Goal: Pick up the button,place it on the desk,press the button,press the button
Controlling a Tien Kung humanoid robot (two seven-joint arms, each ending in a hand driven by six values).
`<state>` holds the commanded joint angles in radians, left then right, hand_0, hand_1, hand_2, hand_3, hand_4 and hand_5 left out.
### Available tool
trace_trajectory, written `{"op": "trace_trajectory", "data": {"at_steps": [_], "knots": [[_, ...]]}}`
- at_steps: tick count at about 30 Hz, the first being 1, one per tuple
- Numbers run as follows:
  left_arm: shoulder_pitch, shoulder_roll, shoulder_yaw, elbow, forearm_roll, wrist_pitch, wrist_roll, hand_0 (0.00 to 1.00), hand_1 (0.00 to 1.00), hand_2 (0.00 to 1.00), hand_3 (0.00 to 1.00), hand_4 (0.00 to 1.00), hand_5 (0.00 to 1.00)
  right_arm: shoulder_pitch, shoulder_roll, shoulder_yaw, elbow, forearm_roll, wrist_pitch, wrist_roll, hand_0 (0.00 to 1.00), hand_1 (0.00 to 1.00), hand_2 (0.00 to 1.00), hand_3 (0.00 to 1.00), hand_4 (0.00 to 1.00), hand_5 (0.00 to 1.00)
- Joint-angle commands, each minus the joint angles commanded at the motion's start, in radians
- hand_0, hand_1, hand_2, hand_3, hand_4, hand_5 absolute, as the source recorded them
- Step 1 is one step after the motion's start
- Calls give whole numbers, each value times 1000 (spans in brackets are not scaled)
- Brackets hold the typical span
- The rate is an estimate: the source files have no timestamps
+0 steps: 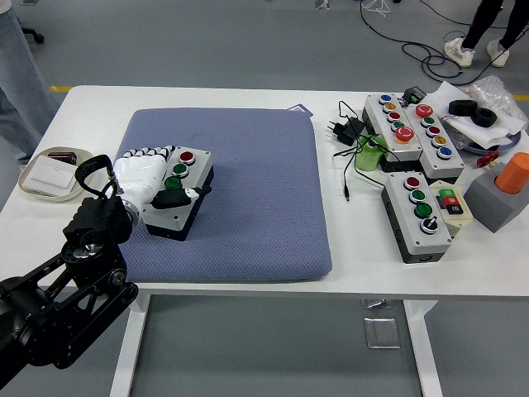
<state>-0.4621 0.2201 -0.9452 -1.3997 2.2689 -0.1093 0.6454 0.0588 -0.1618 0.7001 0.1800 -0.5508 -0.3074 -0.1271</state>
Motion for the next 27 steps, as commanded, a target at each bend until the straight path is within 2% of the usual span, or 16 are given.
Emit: {"op": "trace_trajectory", "data": {"at_steps": [9,10,14,16,21,22,27], "knots": [[-6,-35,-10,69,0,16,0,919,992,998,998,998,998,-1,-1,3,0,-4,-1,0,631,476,532,584,262,14],[-6,-40,-13,80,0,14,0,864,982,998,998,998,998,-1,-1,3,0,-6,-1,0,631,475,532,584,263,12],[-2,-47,-17,95,0,16,0,864,982,998,998,998,998,-3,-2,3,0,-5,-1,1,631,475,532,584,263,12],[-4,-47,-17,98,0,6,0,827,954,998,998,998,962,-4,-2,3,0,-6,-1,0,631,475,531,584,264,12],[-4,-46,-23,100,0,-31,0,827,954,998,998,998,962,-7,-3,1,0,-4,-1,1,631,475,531,584,264,12],[-4,-45,-23,99,0,-40,0,697,901,998,998,998,792,-7,-3,2,0,-5,-1,0,631,474,530,584,264,12],[2,-43,-28,90,0,-56,0,697,901,998,998,998,792,-10,-3,3,0,-9,0,-1,631,474,530,584,264,12]]}}
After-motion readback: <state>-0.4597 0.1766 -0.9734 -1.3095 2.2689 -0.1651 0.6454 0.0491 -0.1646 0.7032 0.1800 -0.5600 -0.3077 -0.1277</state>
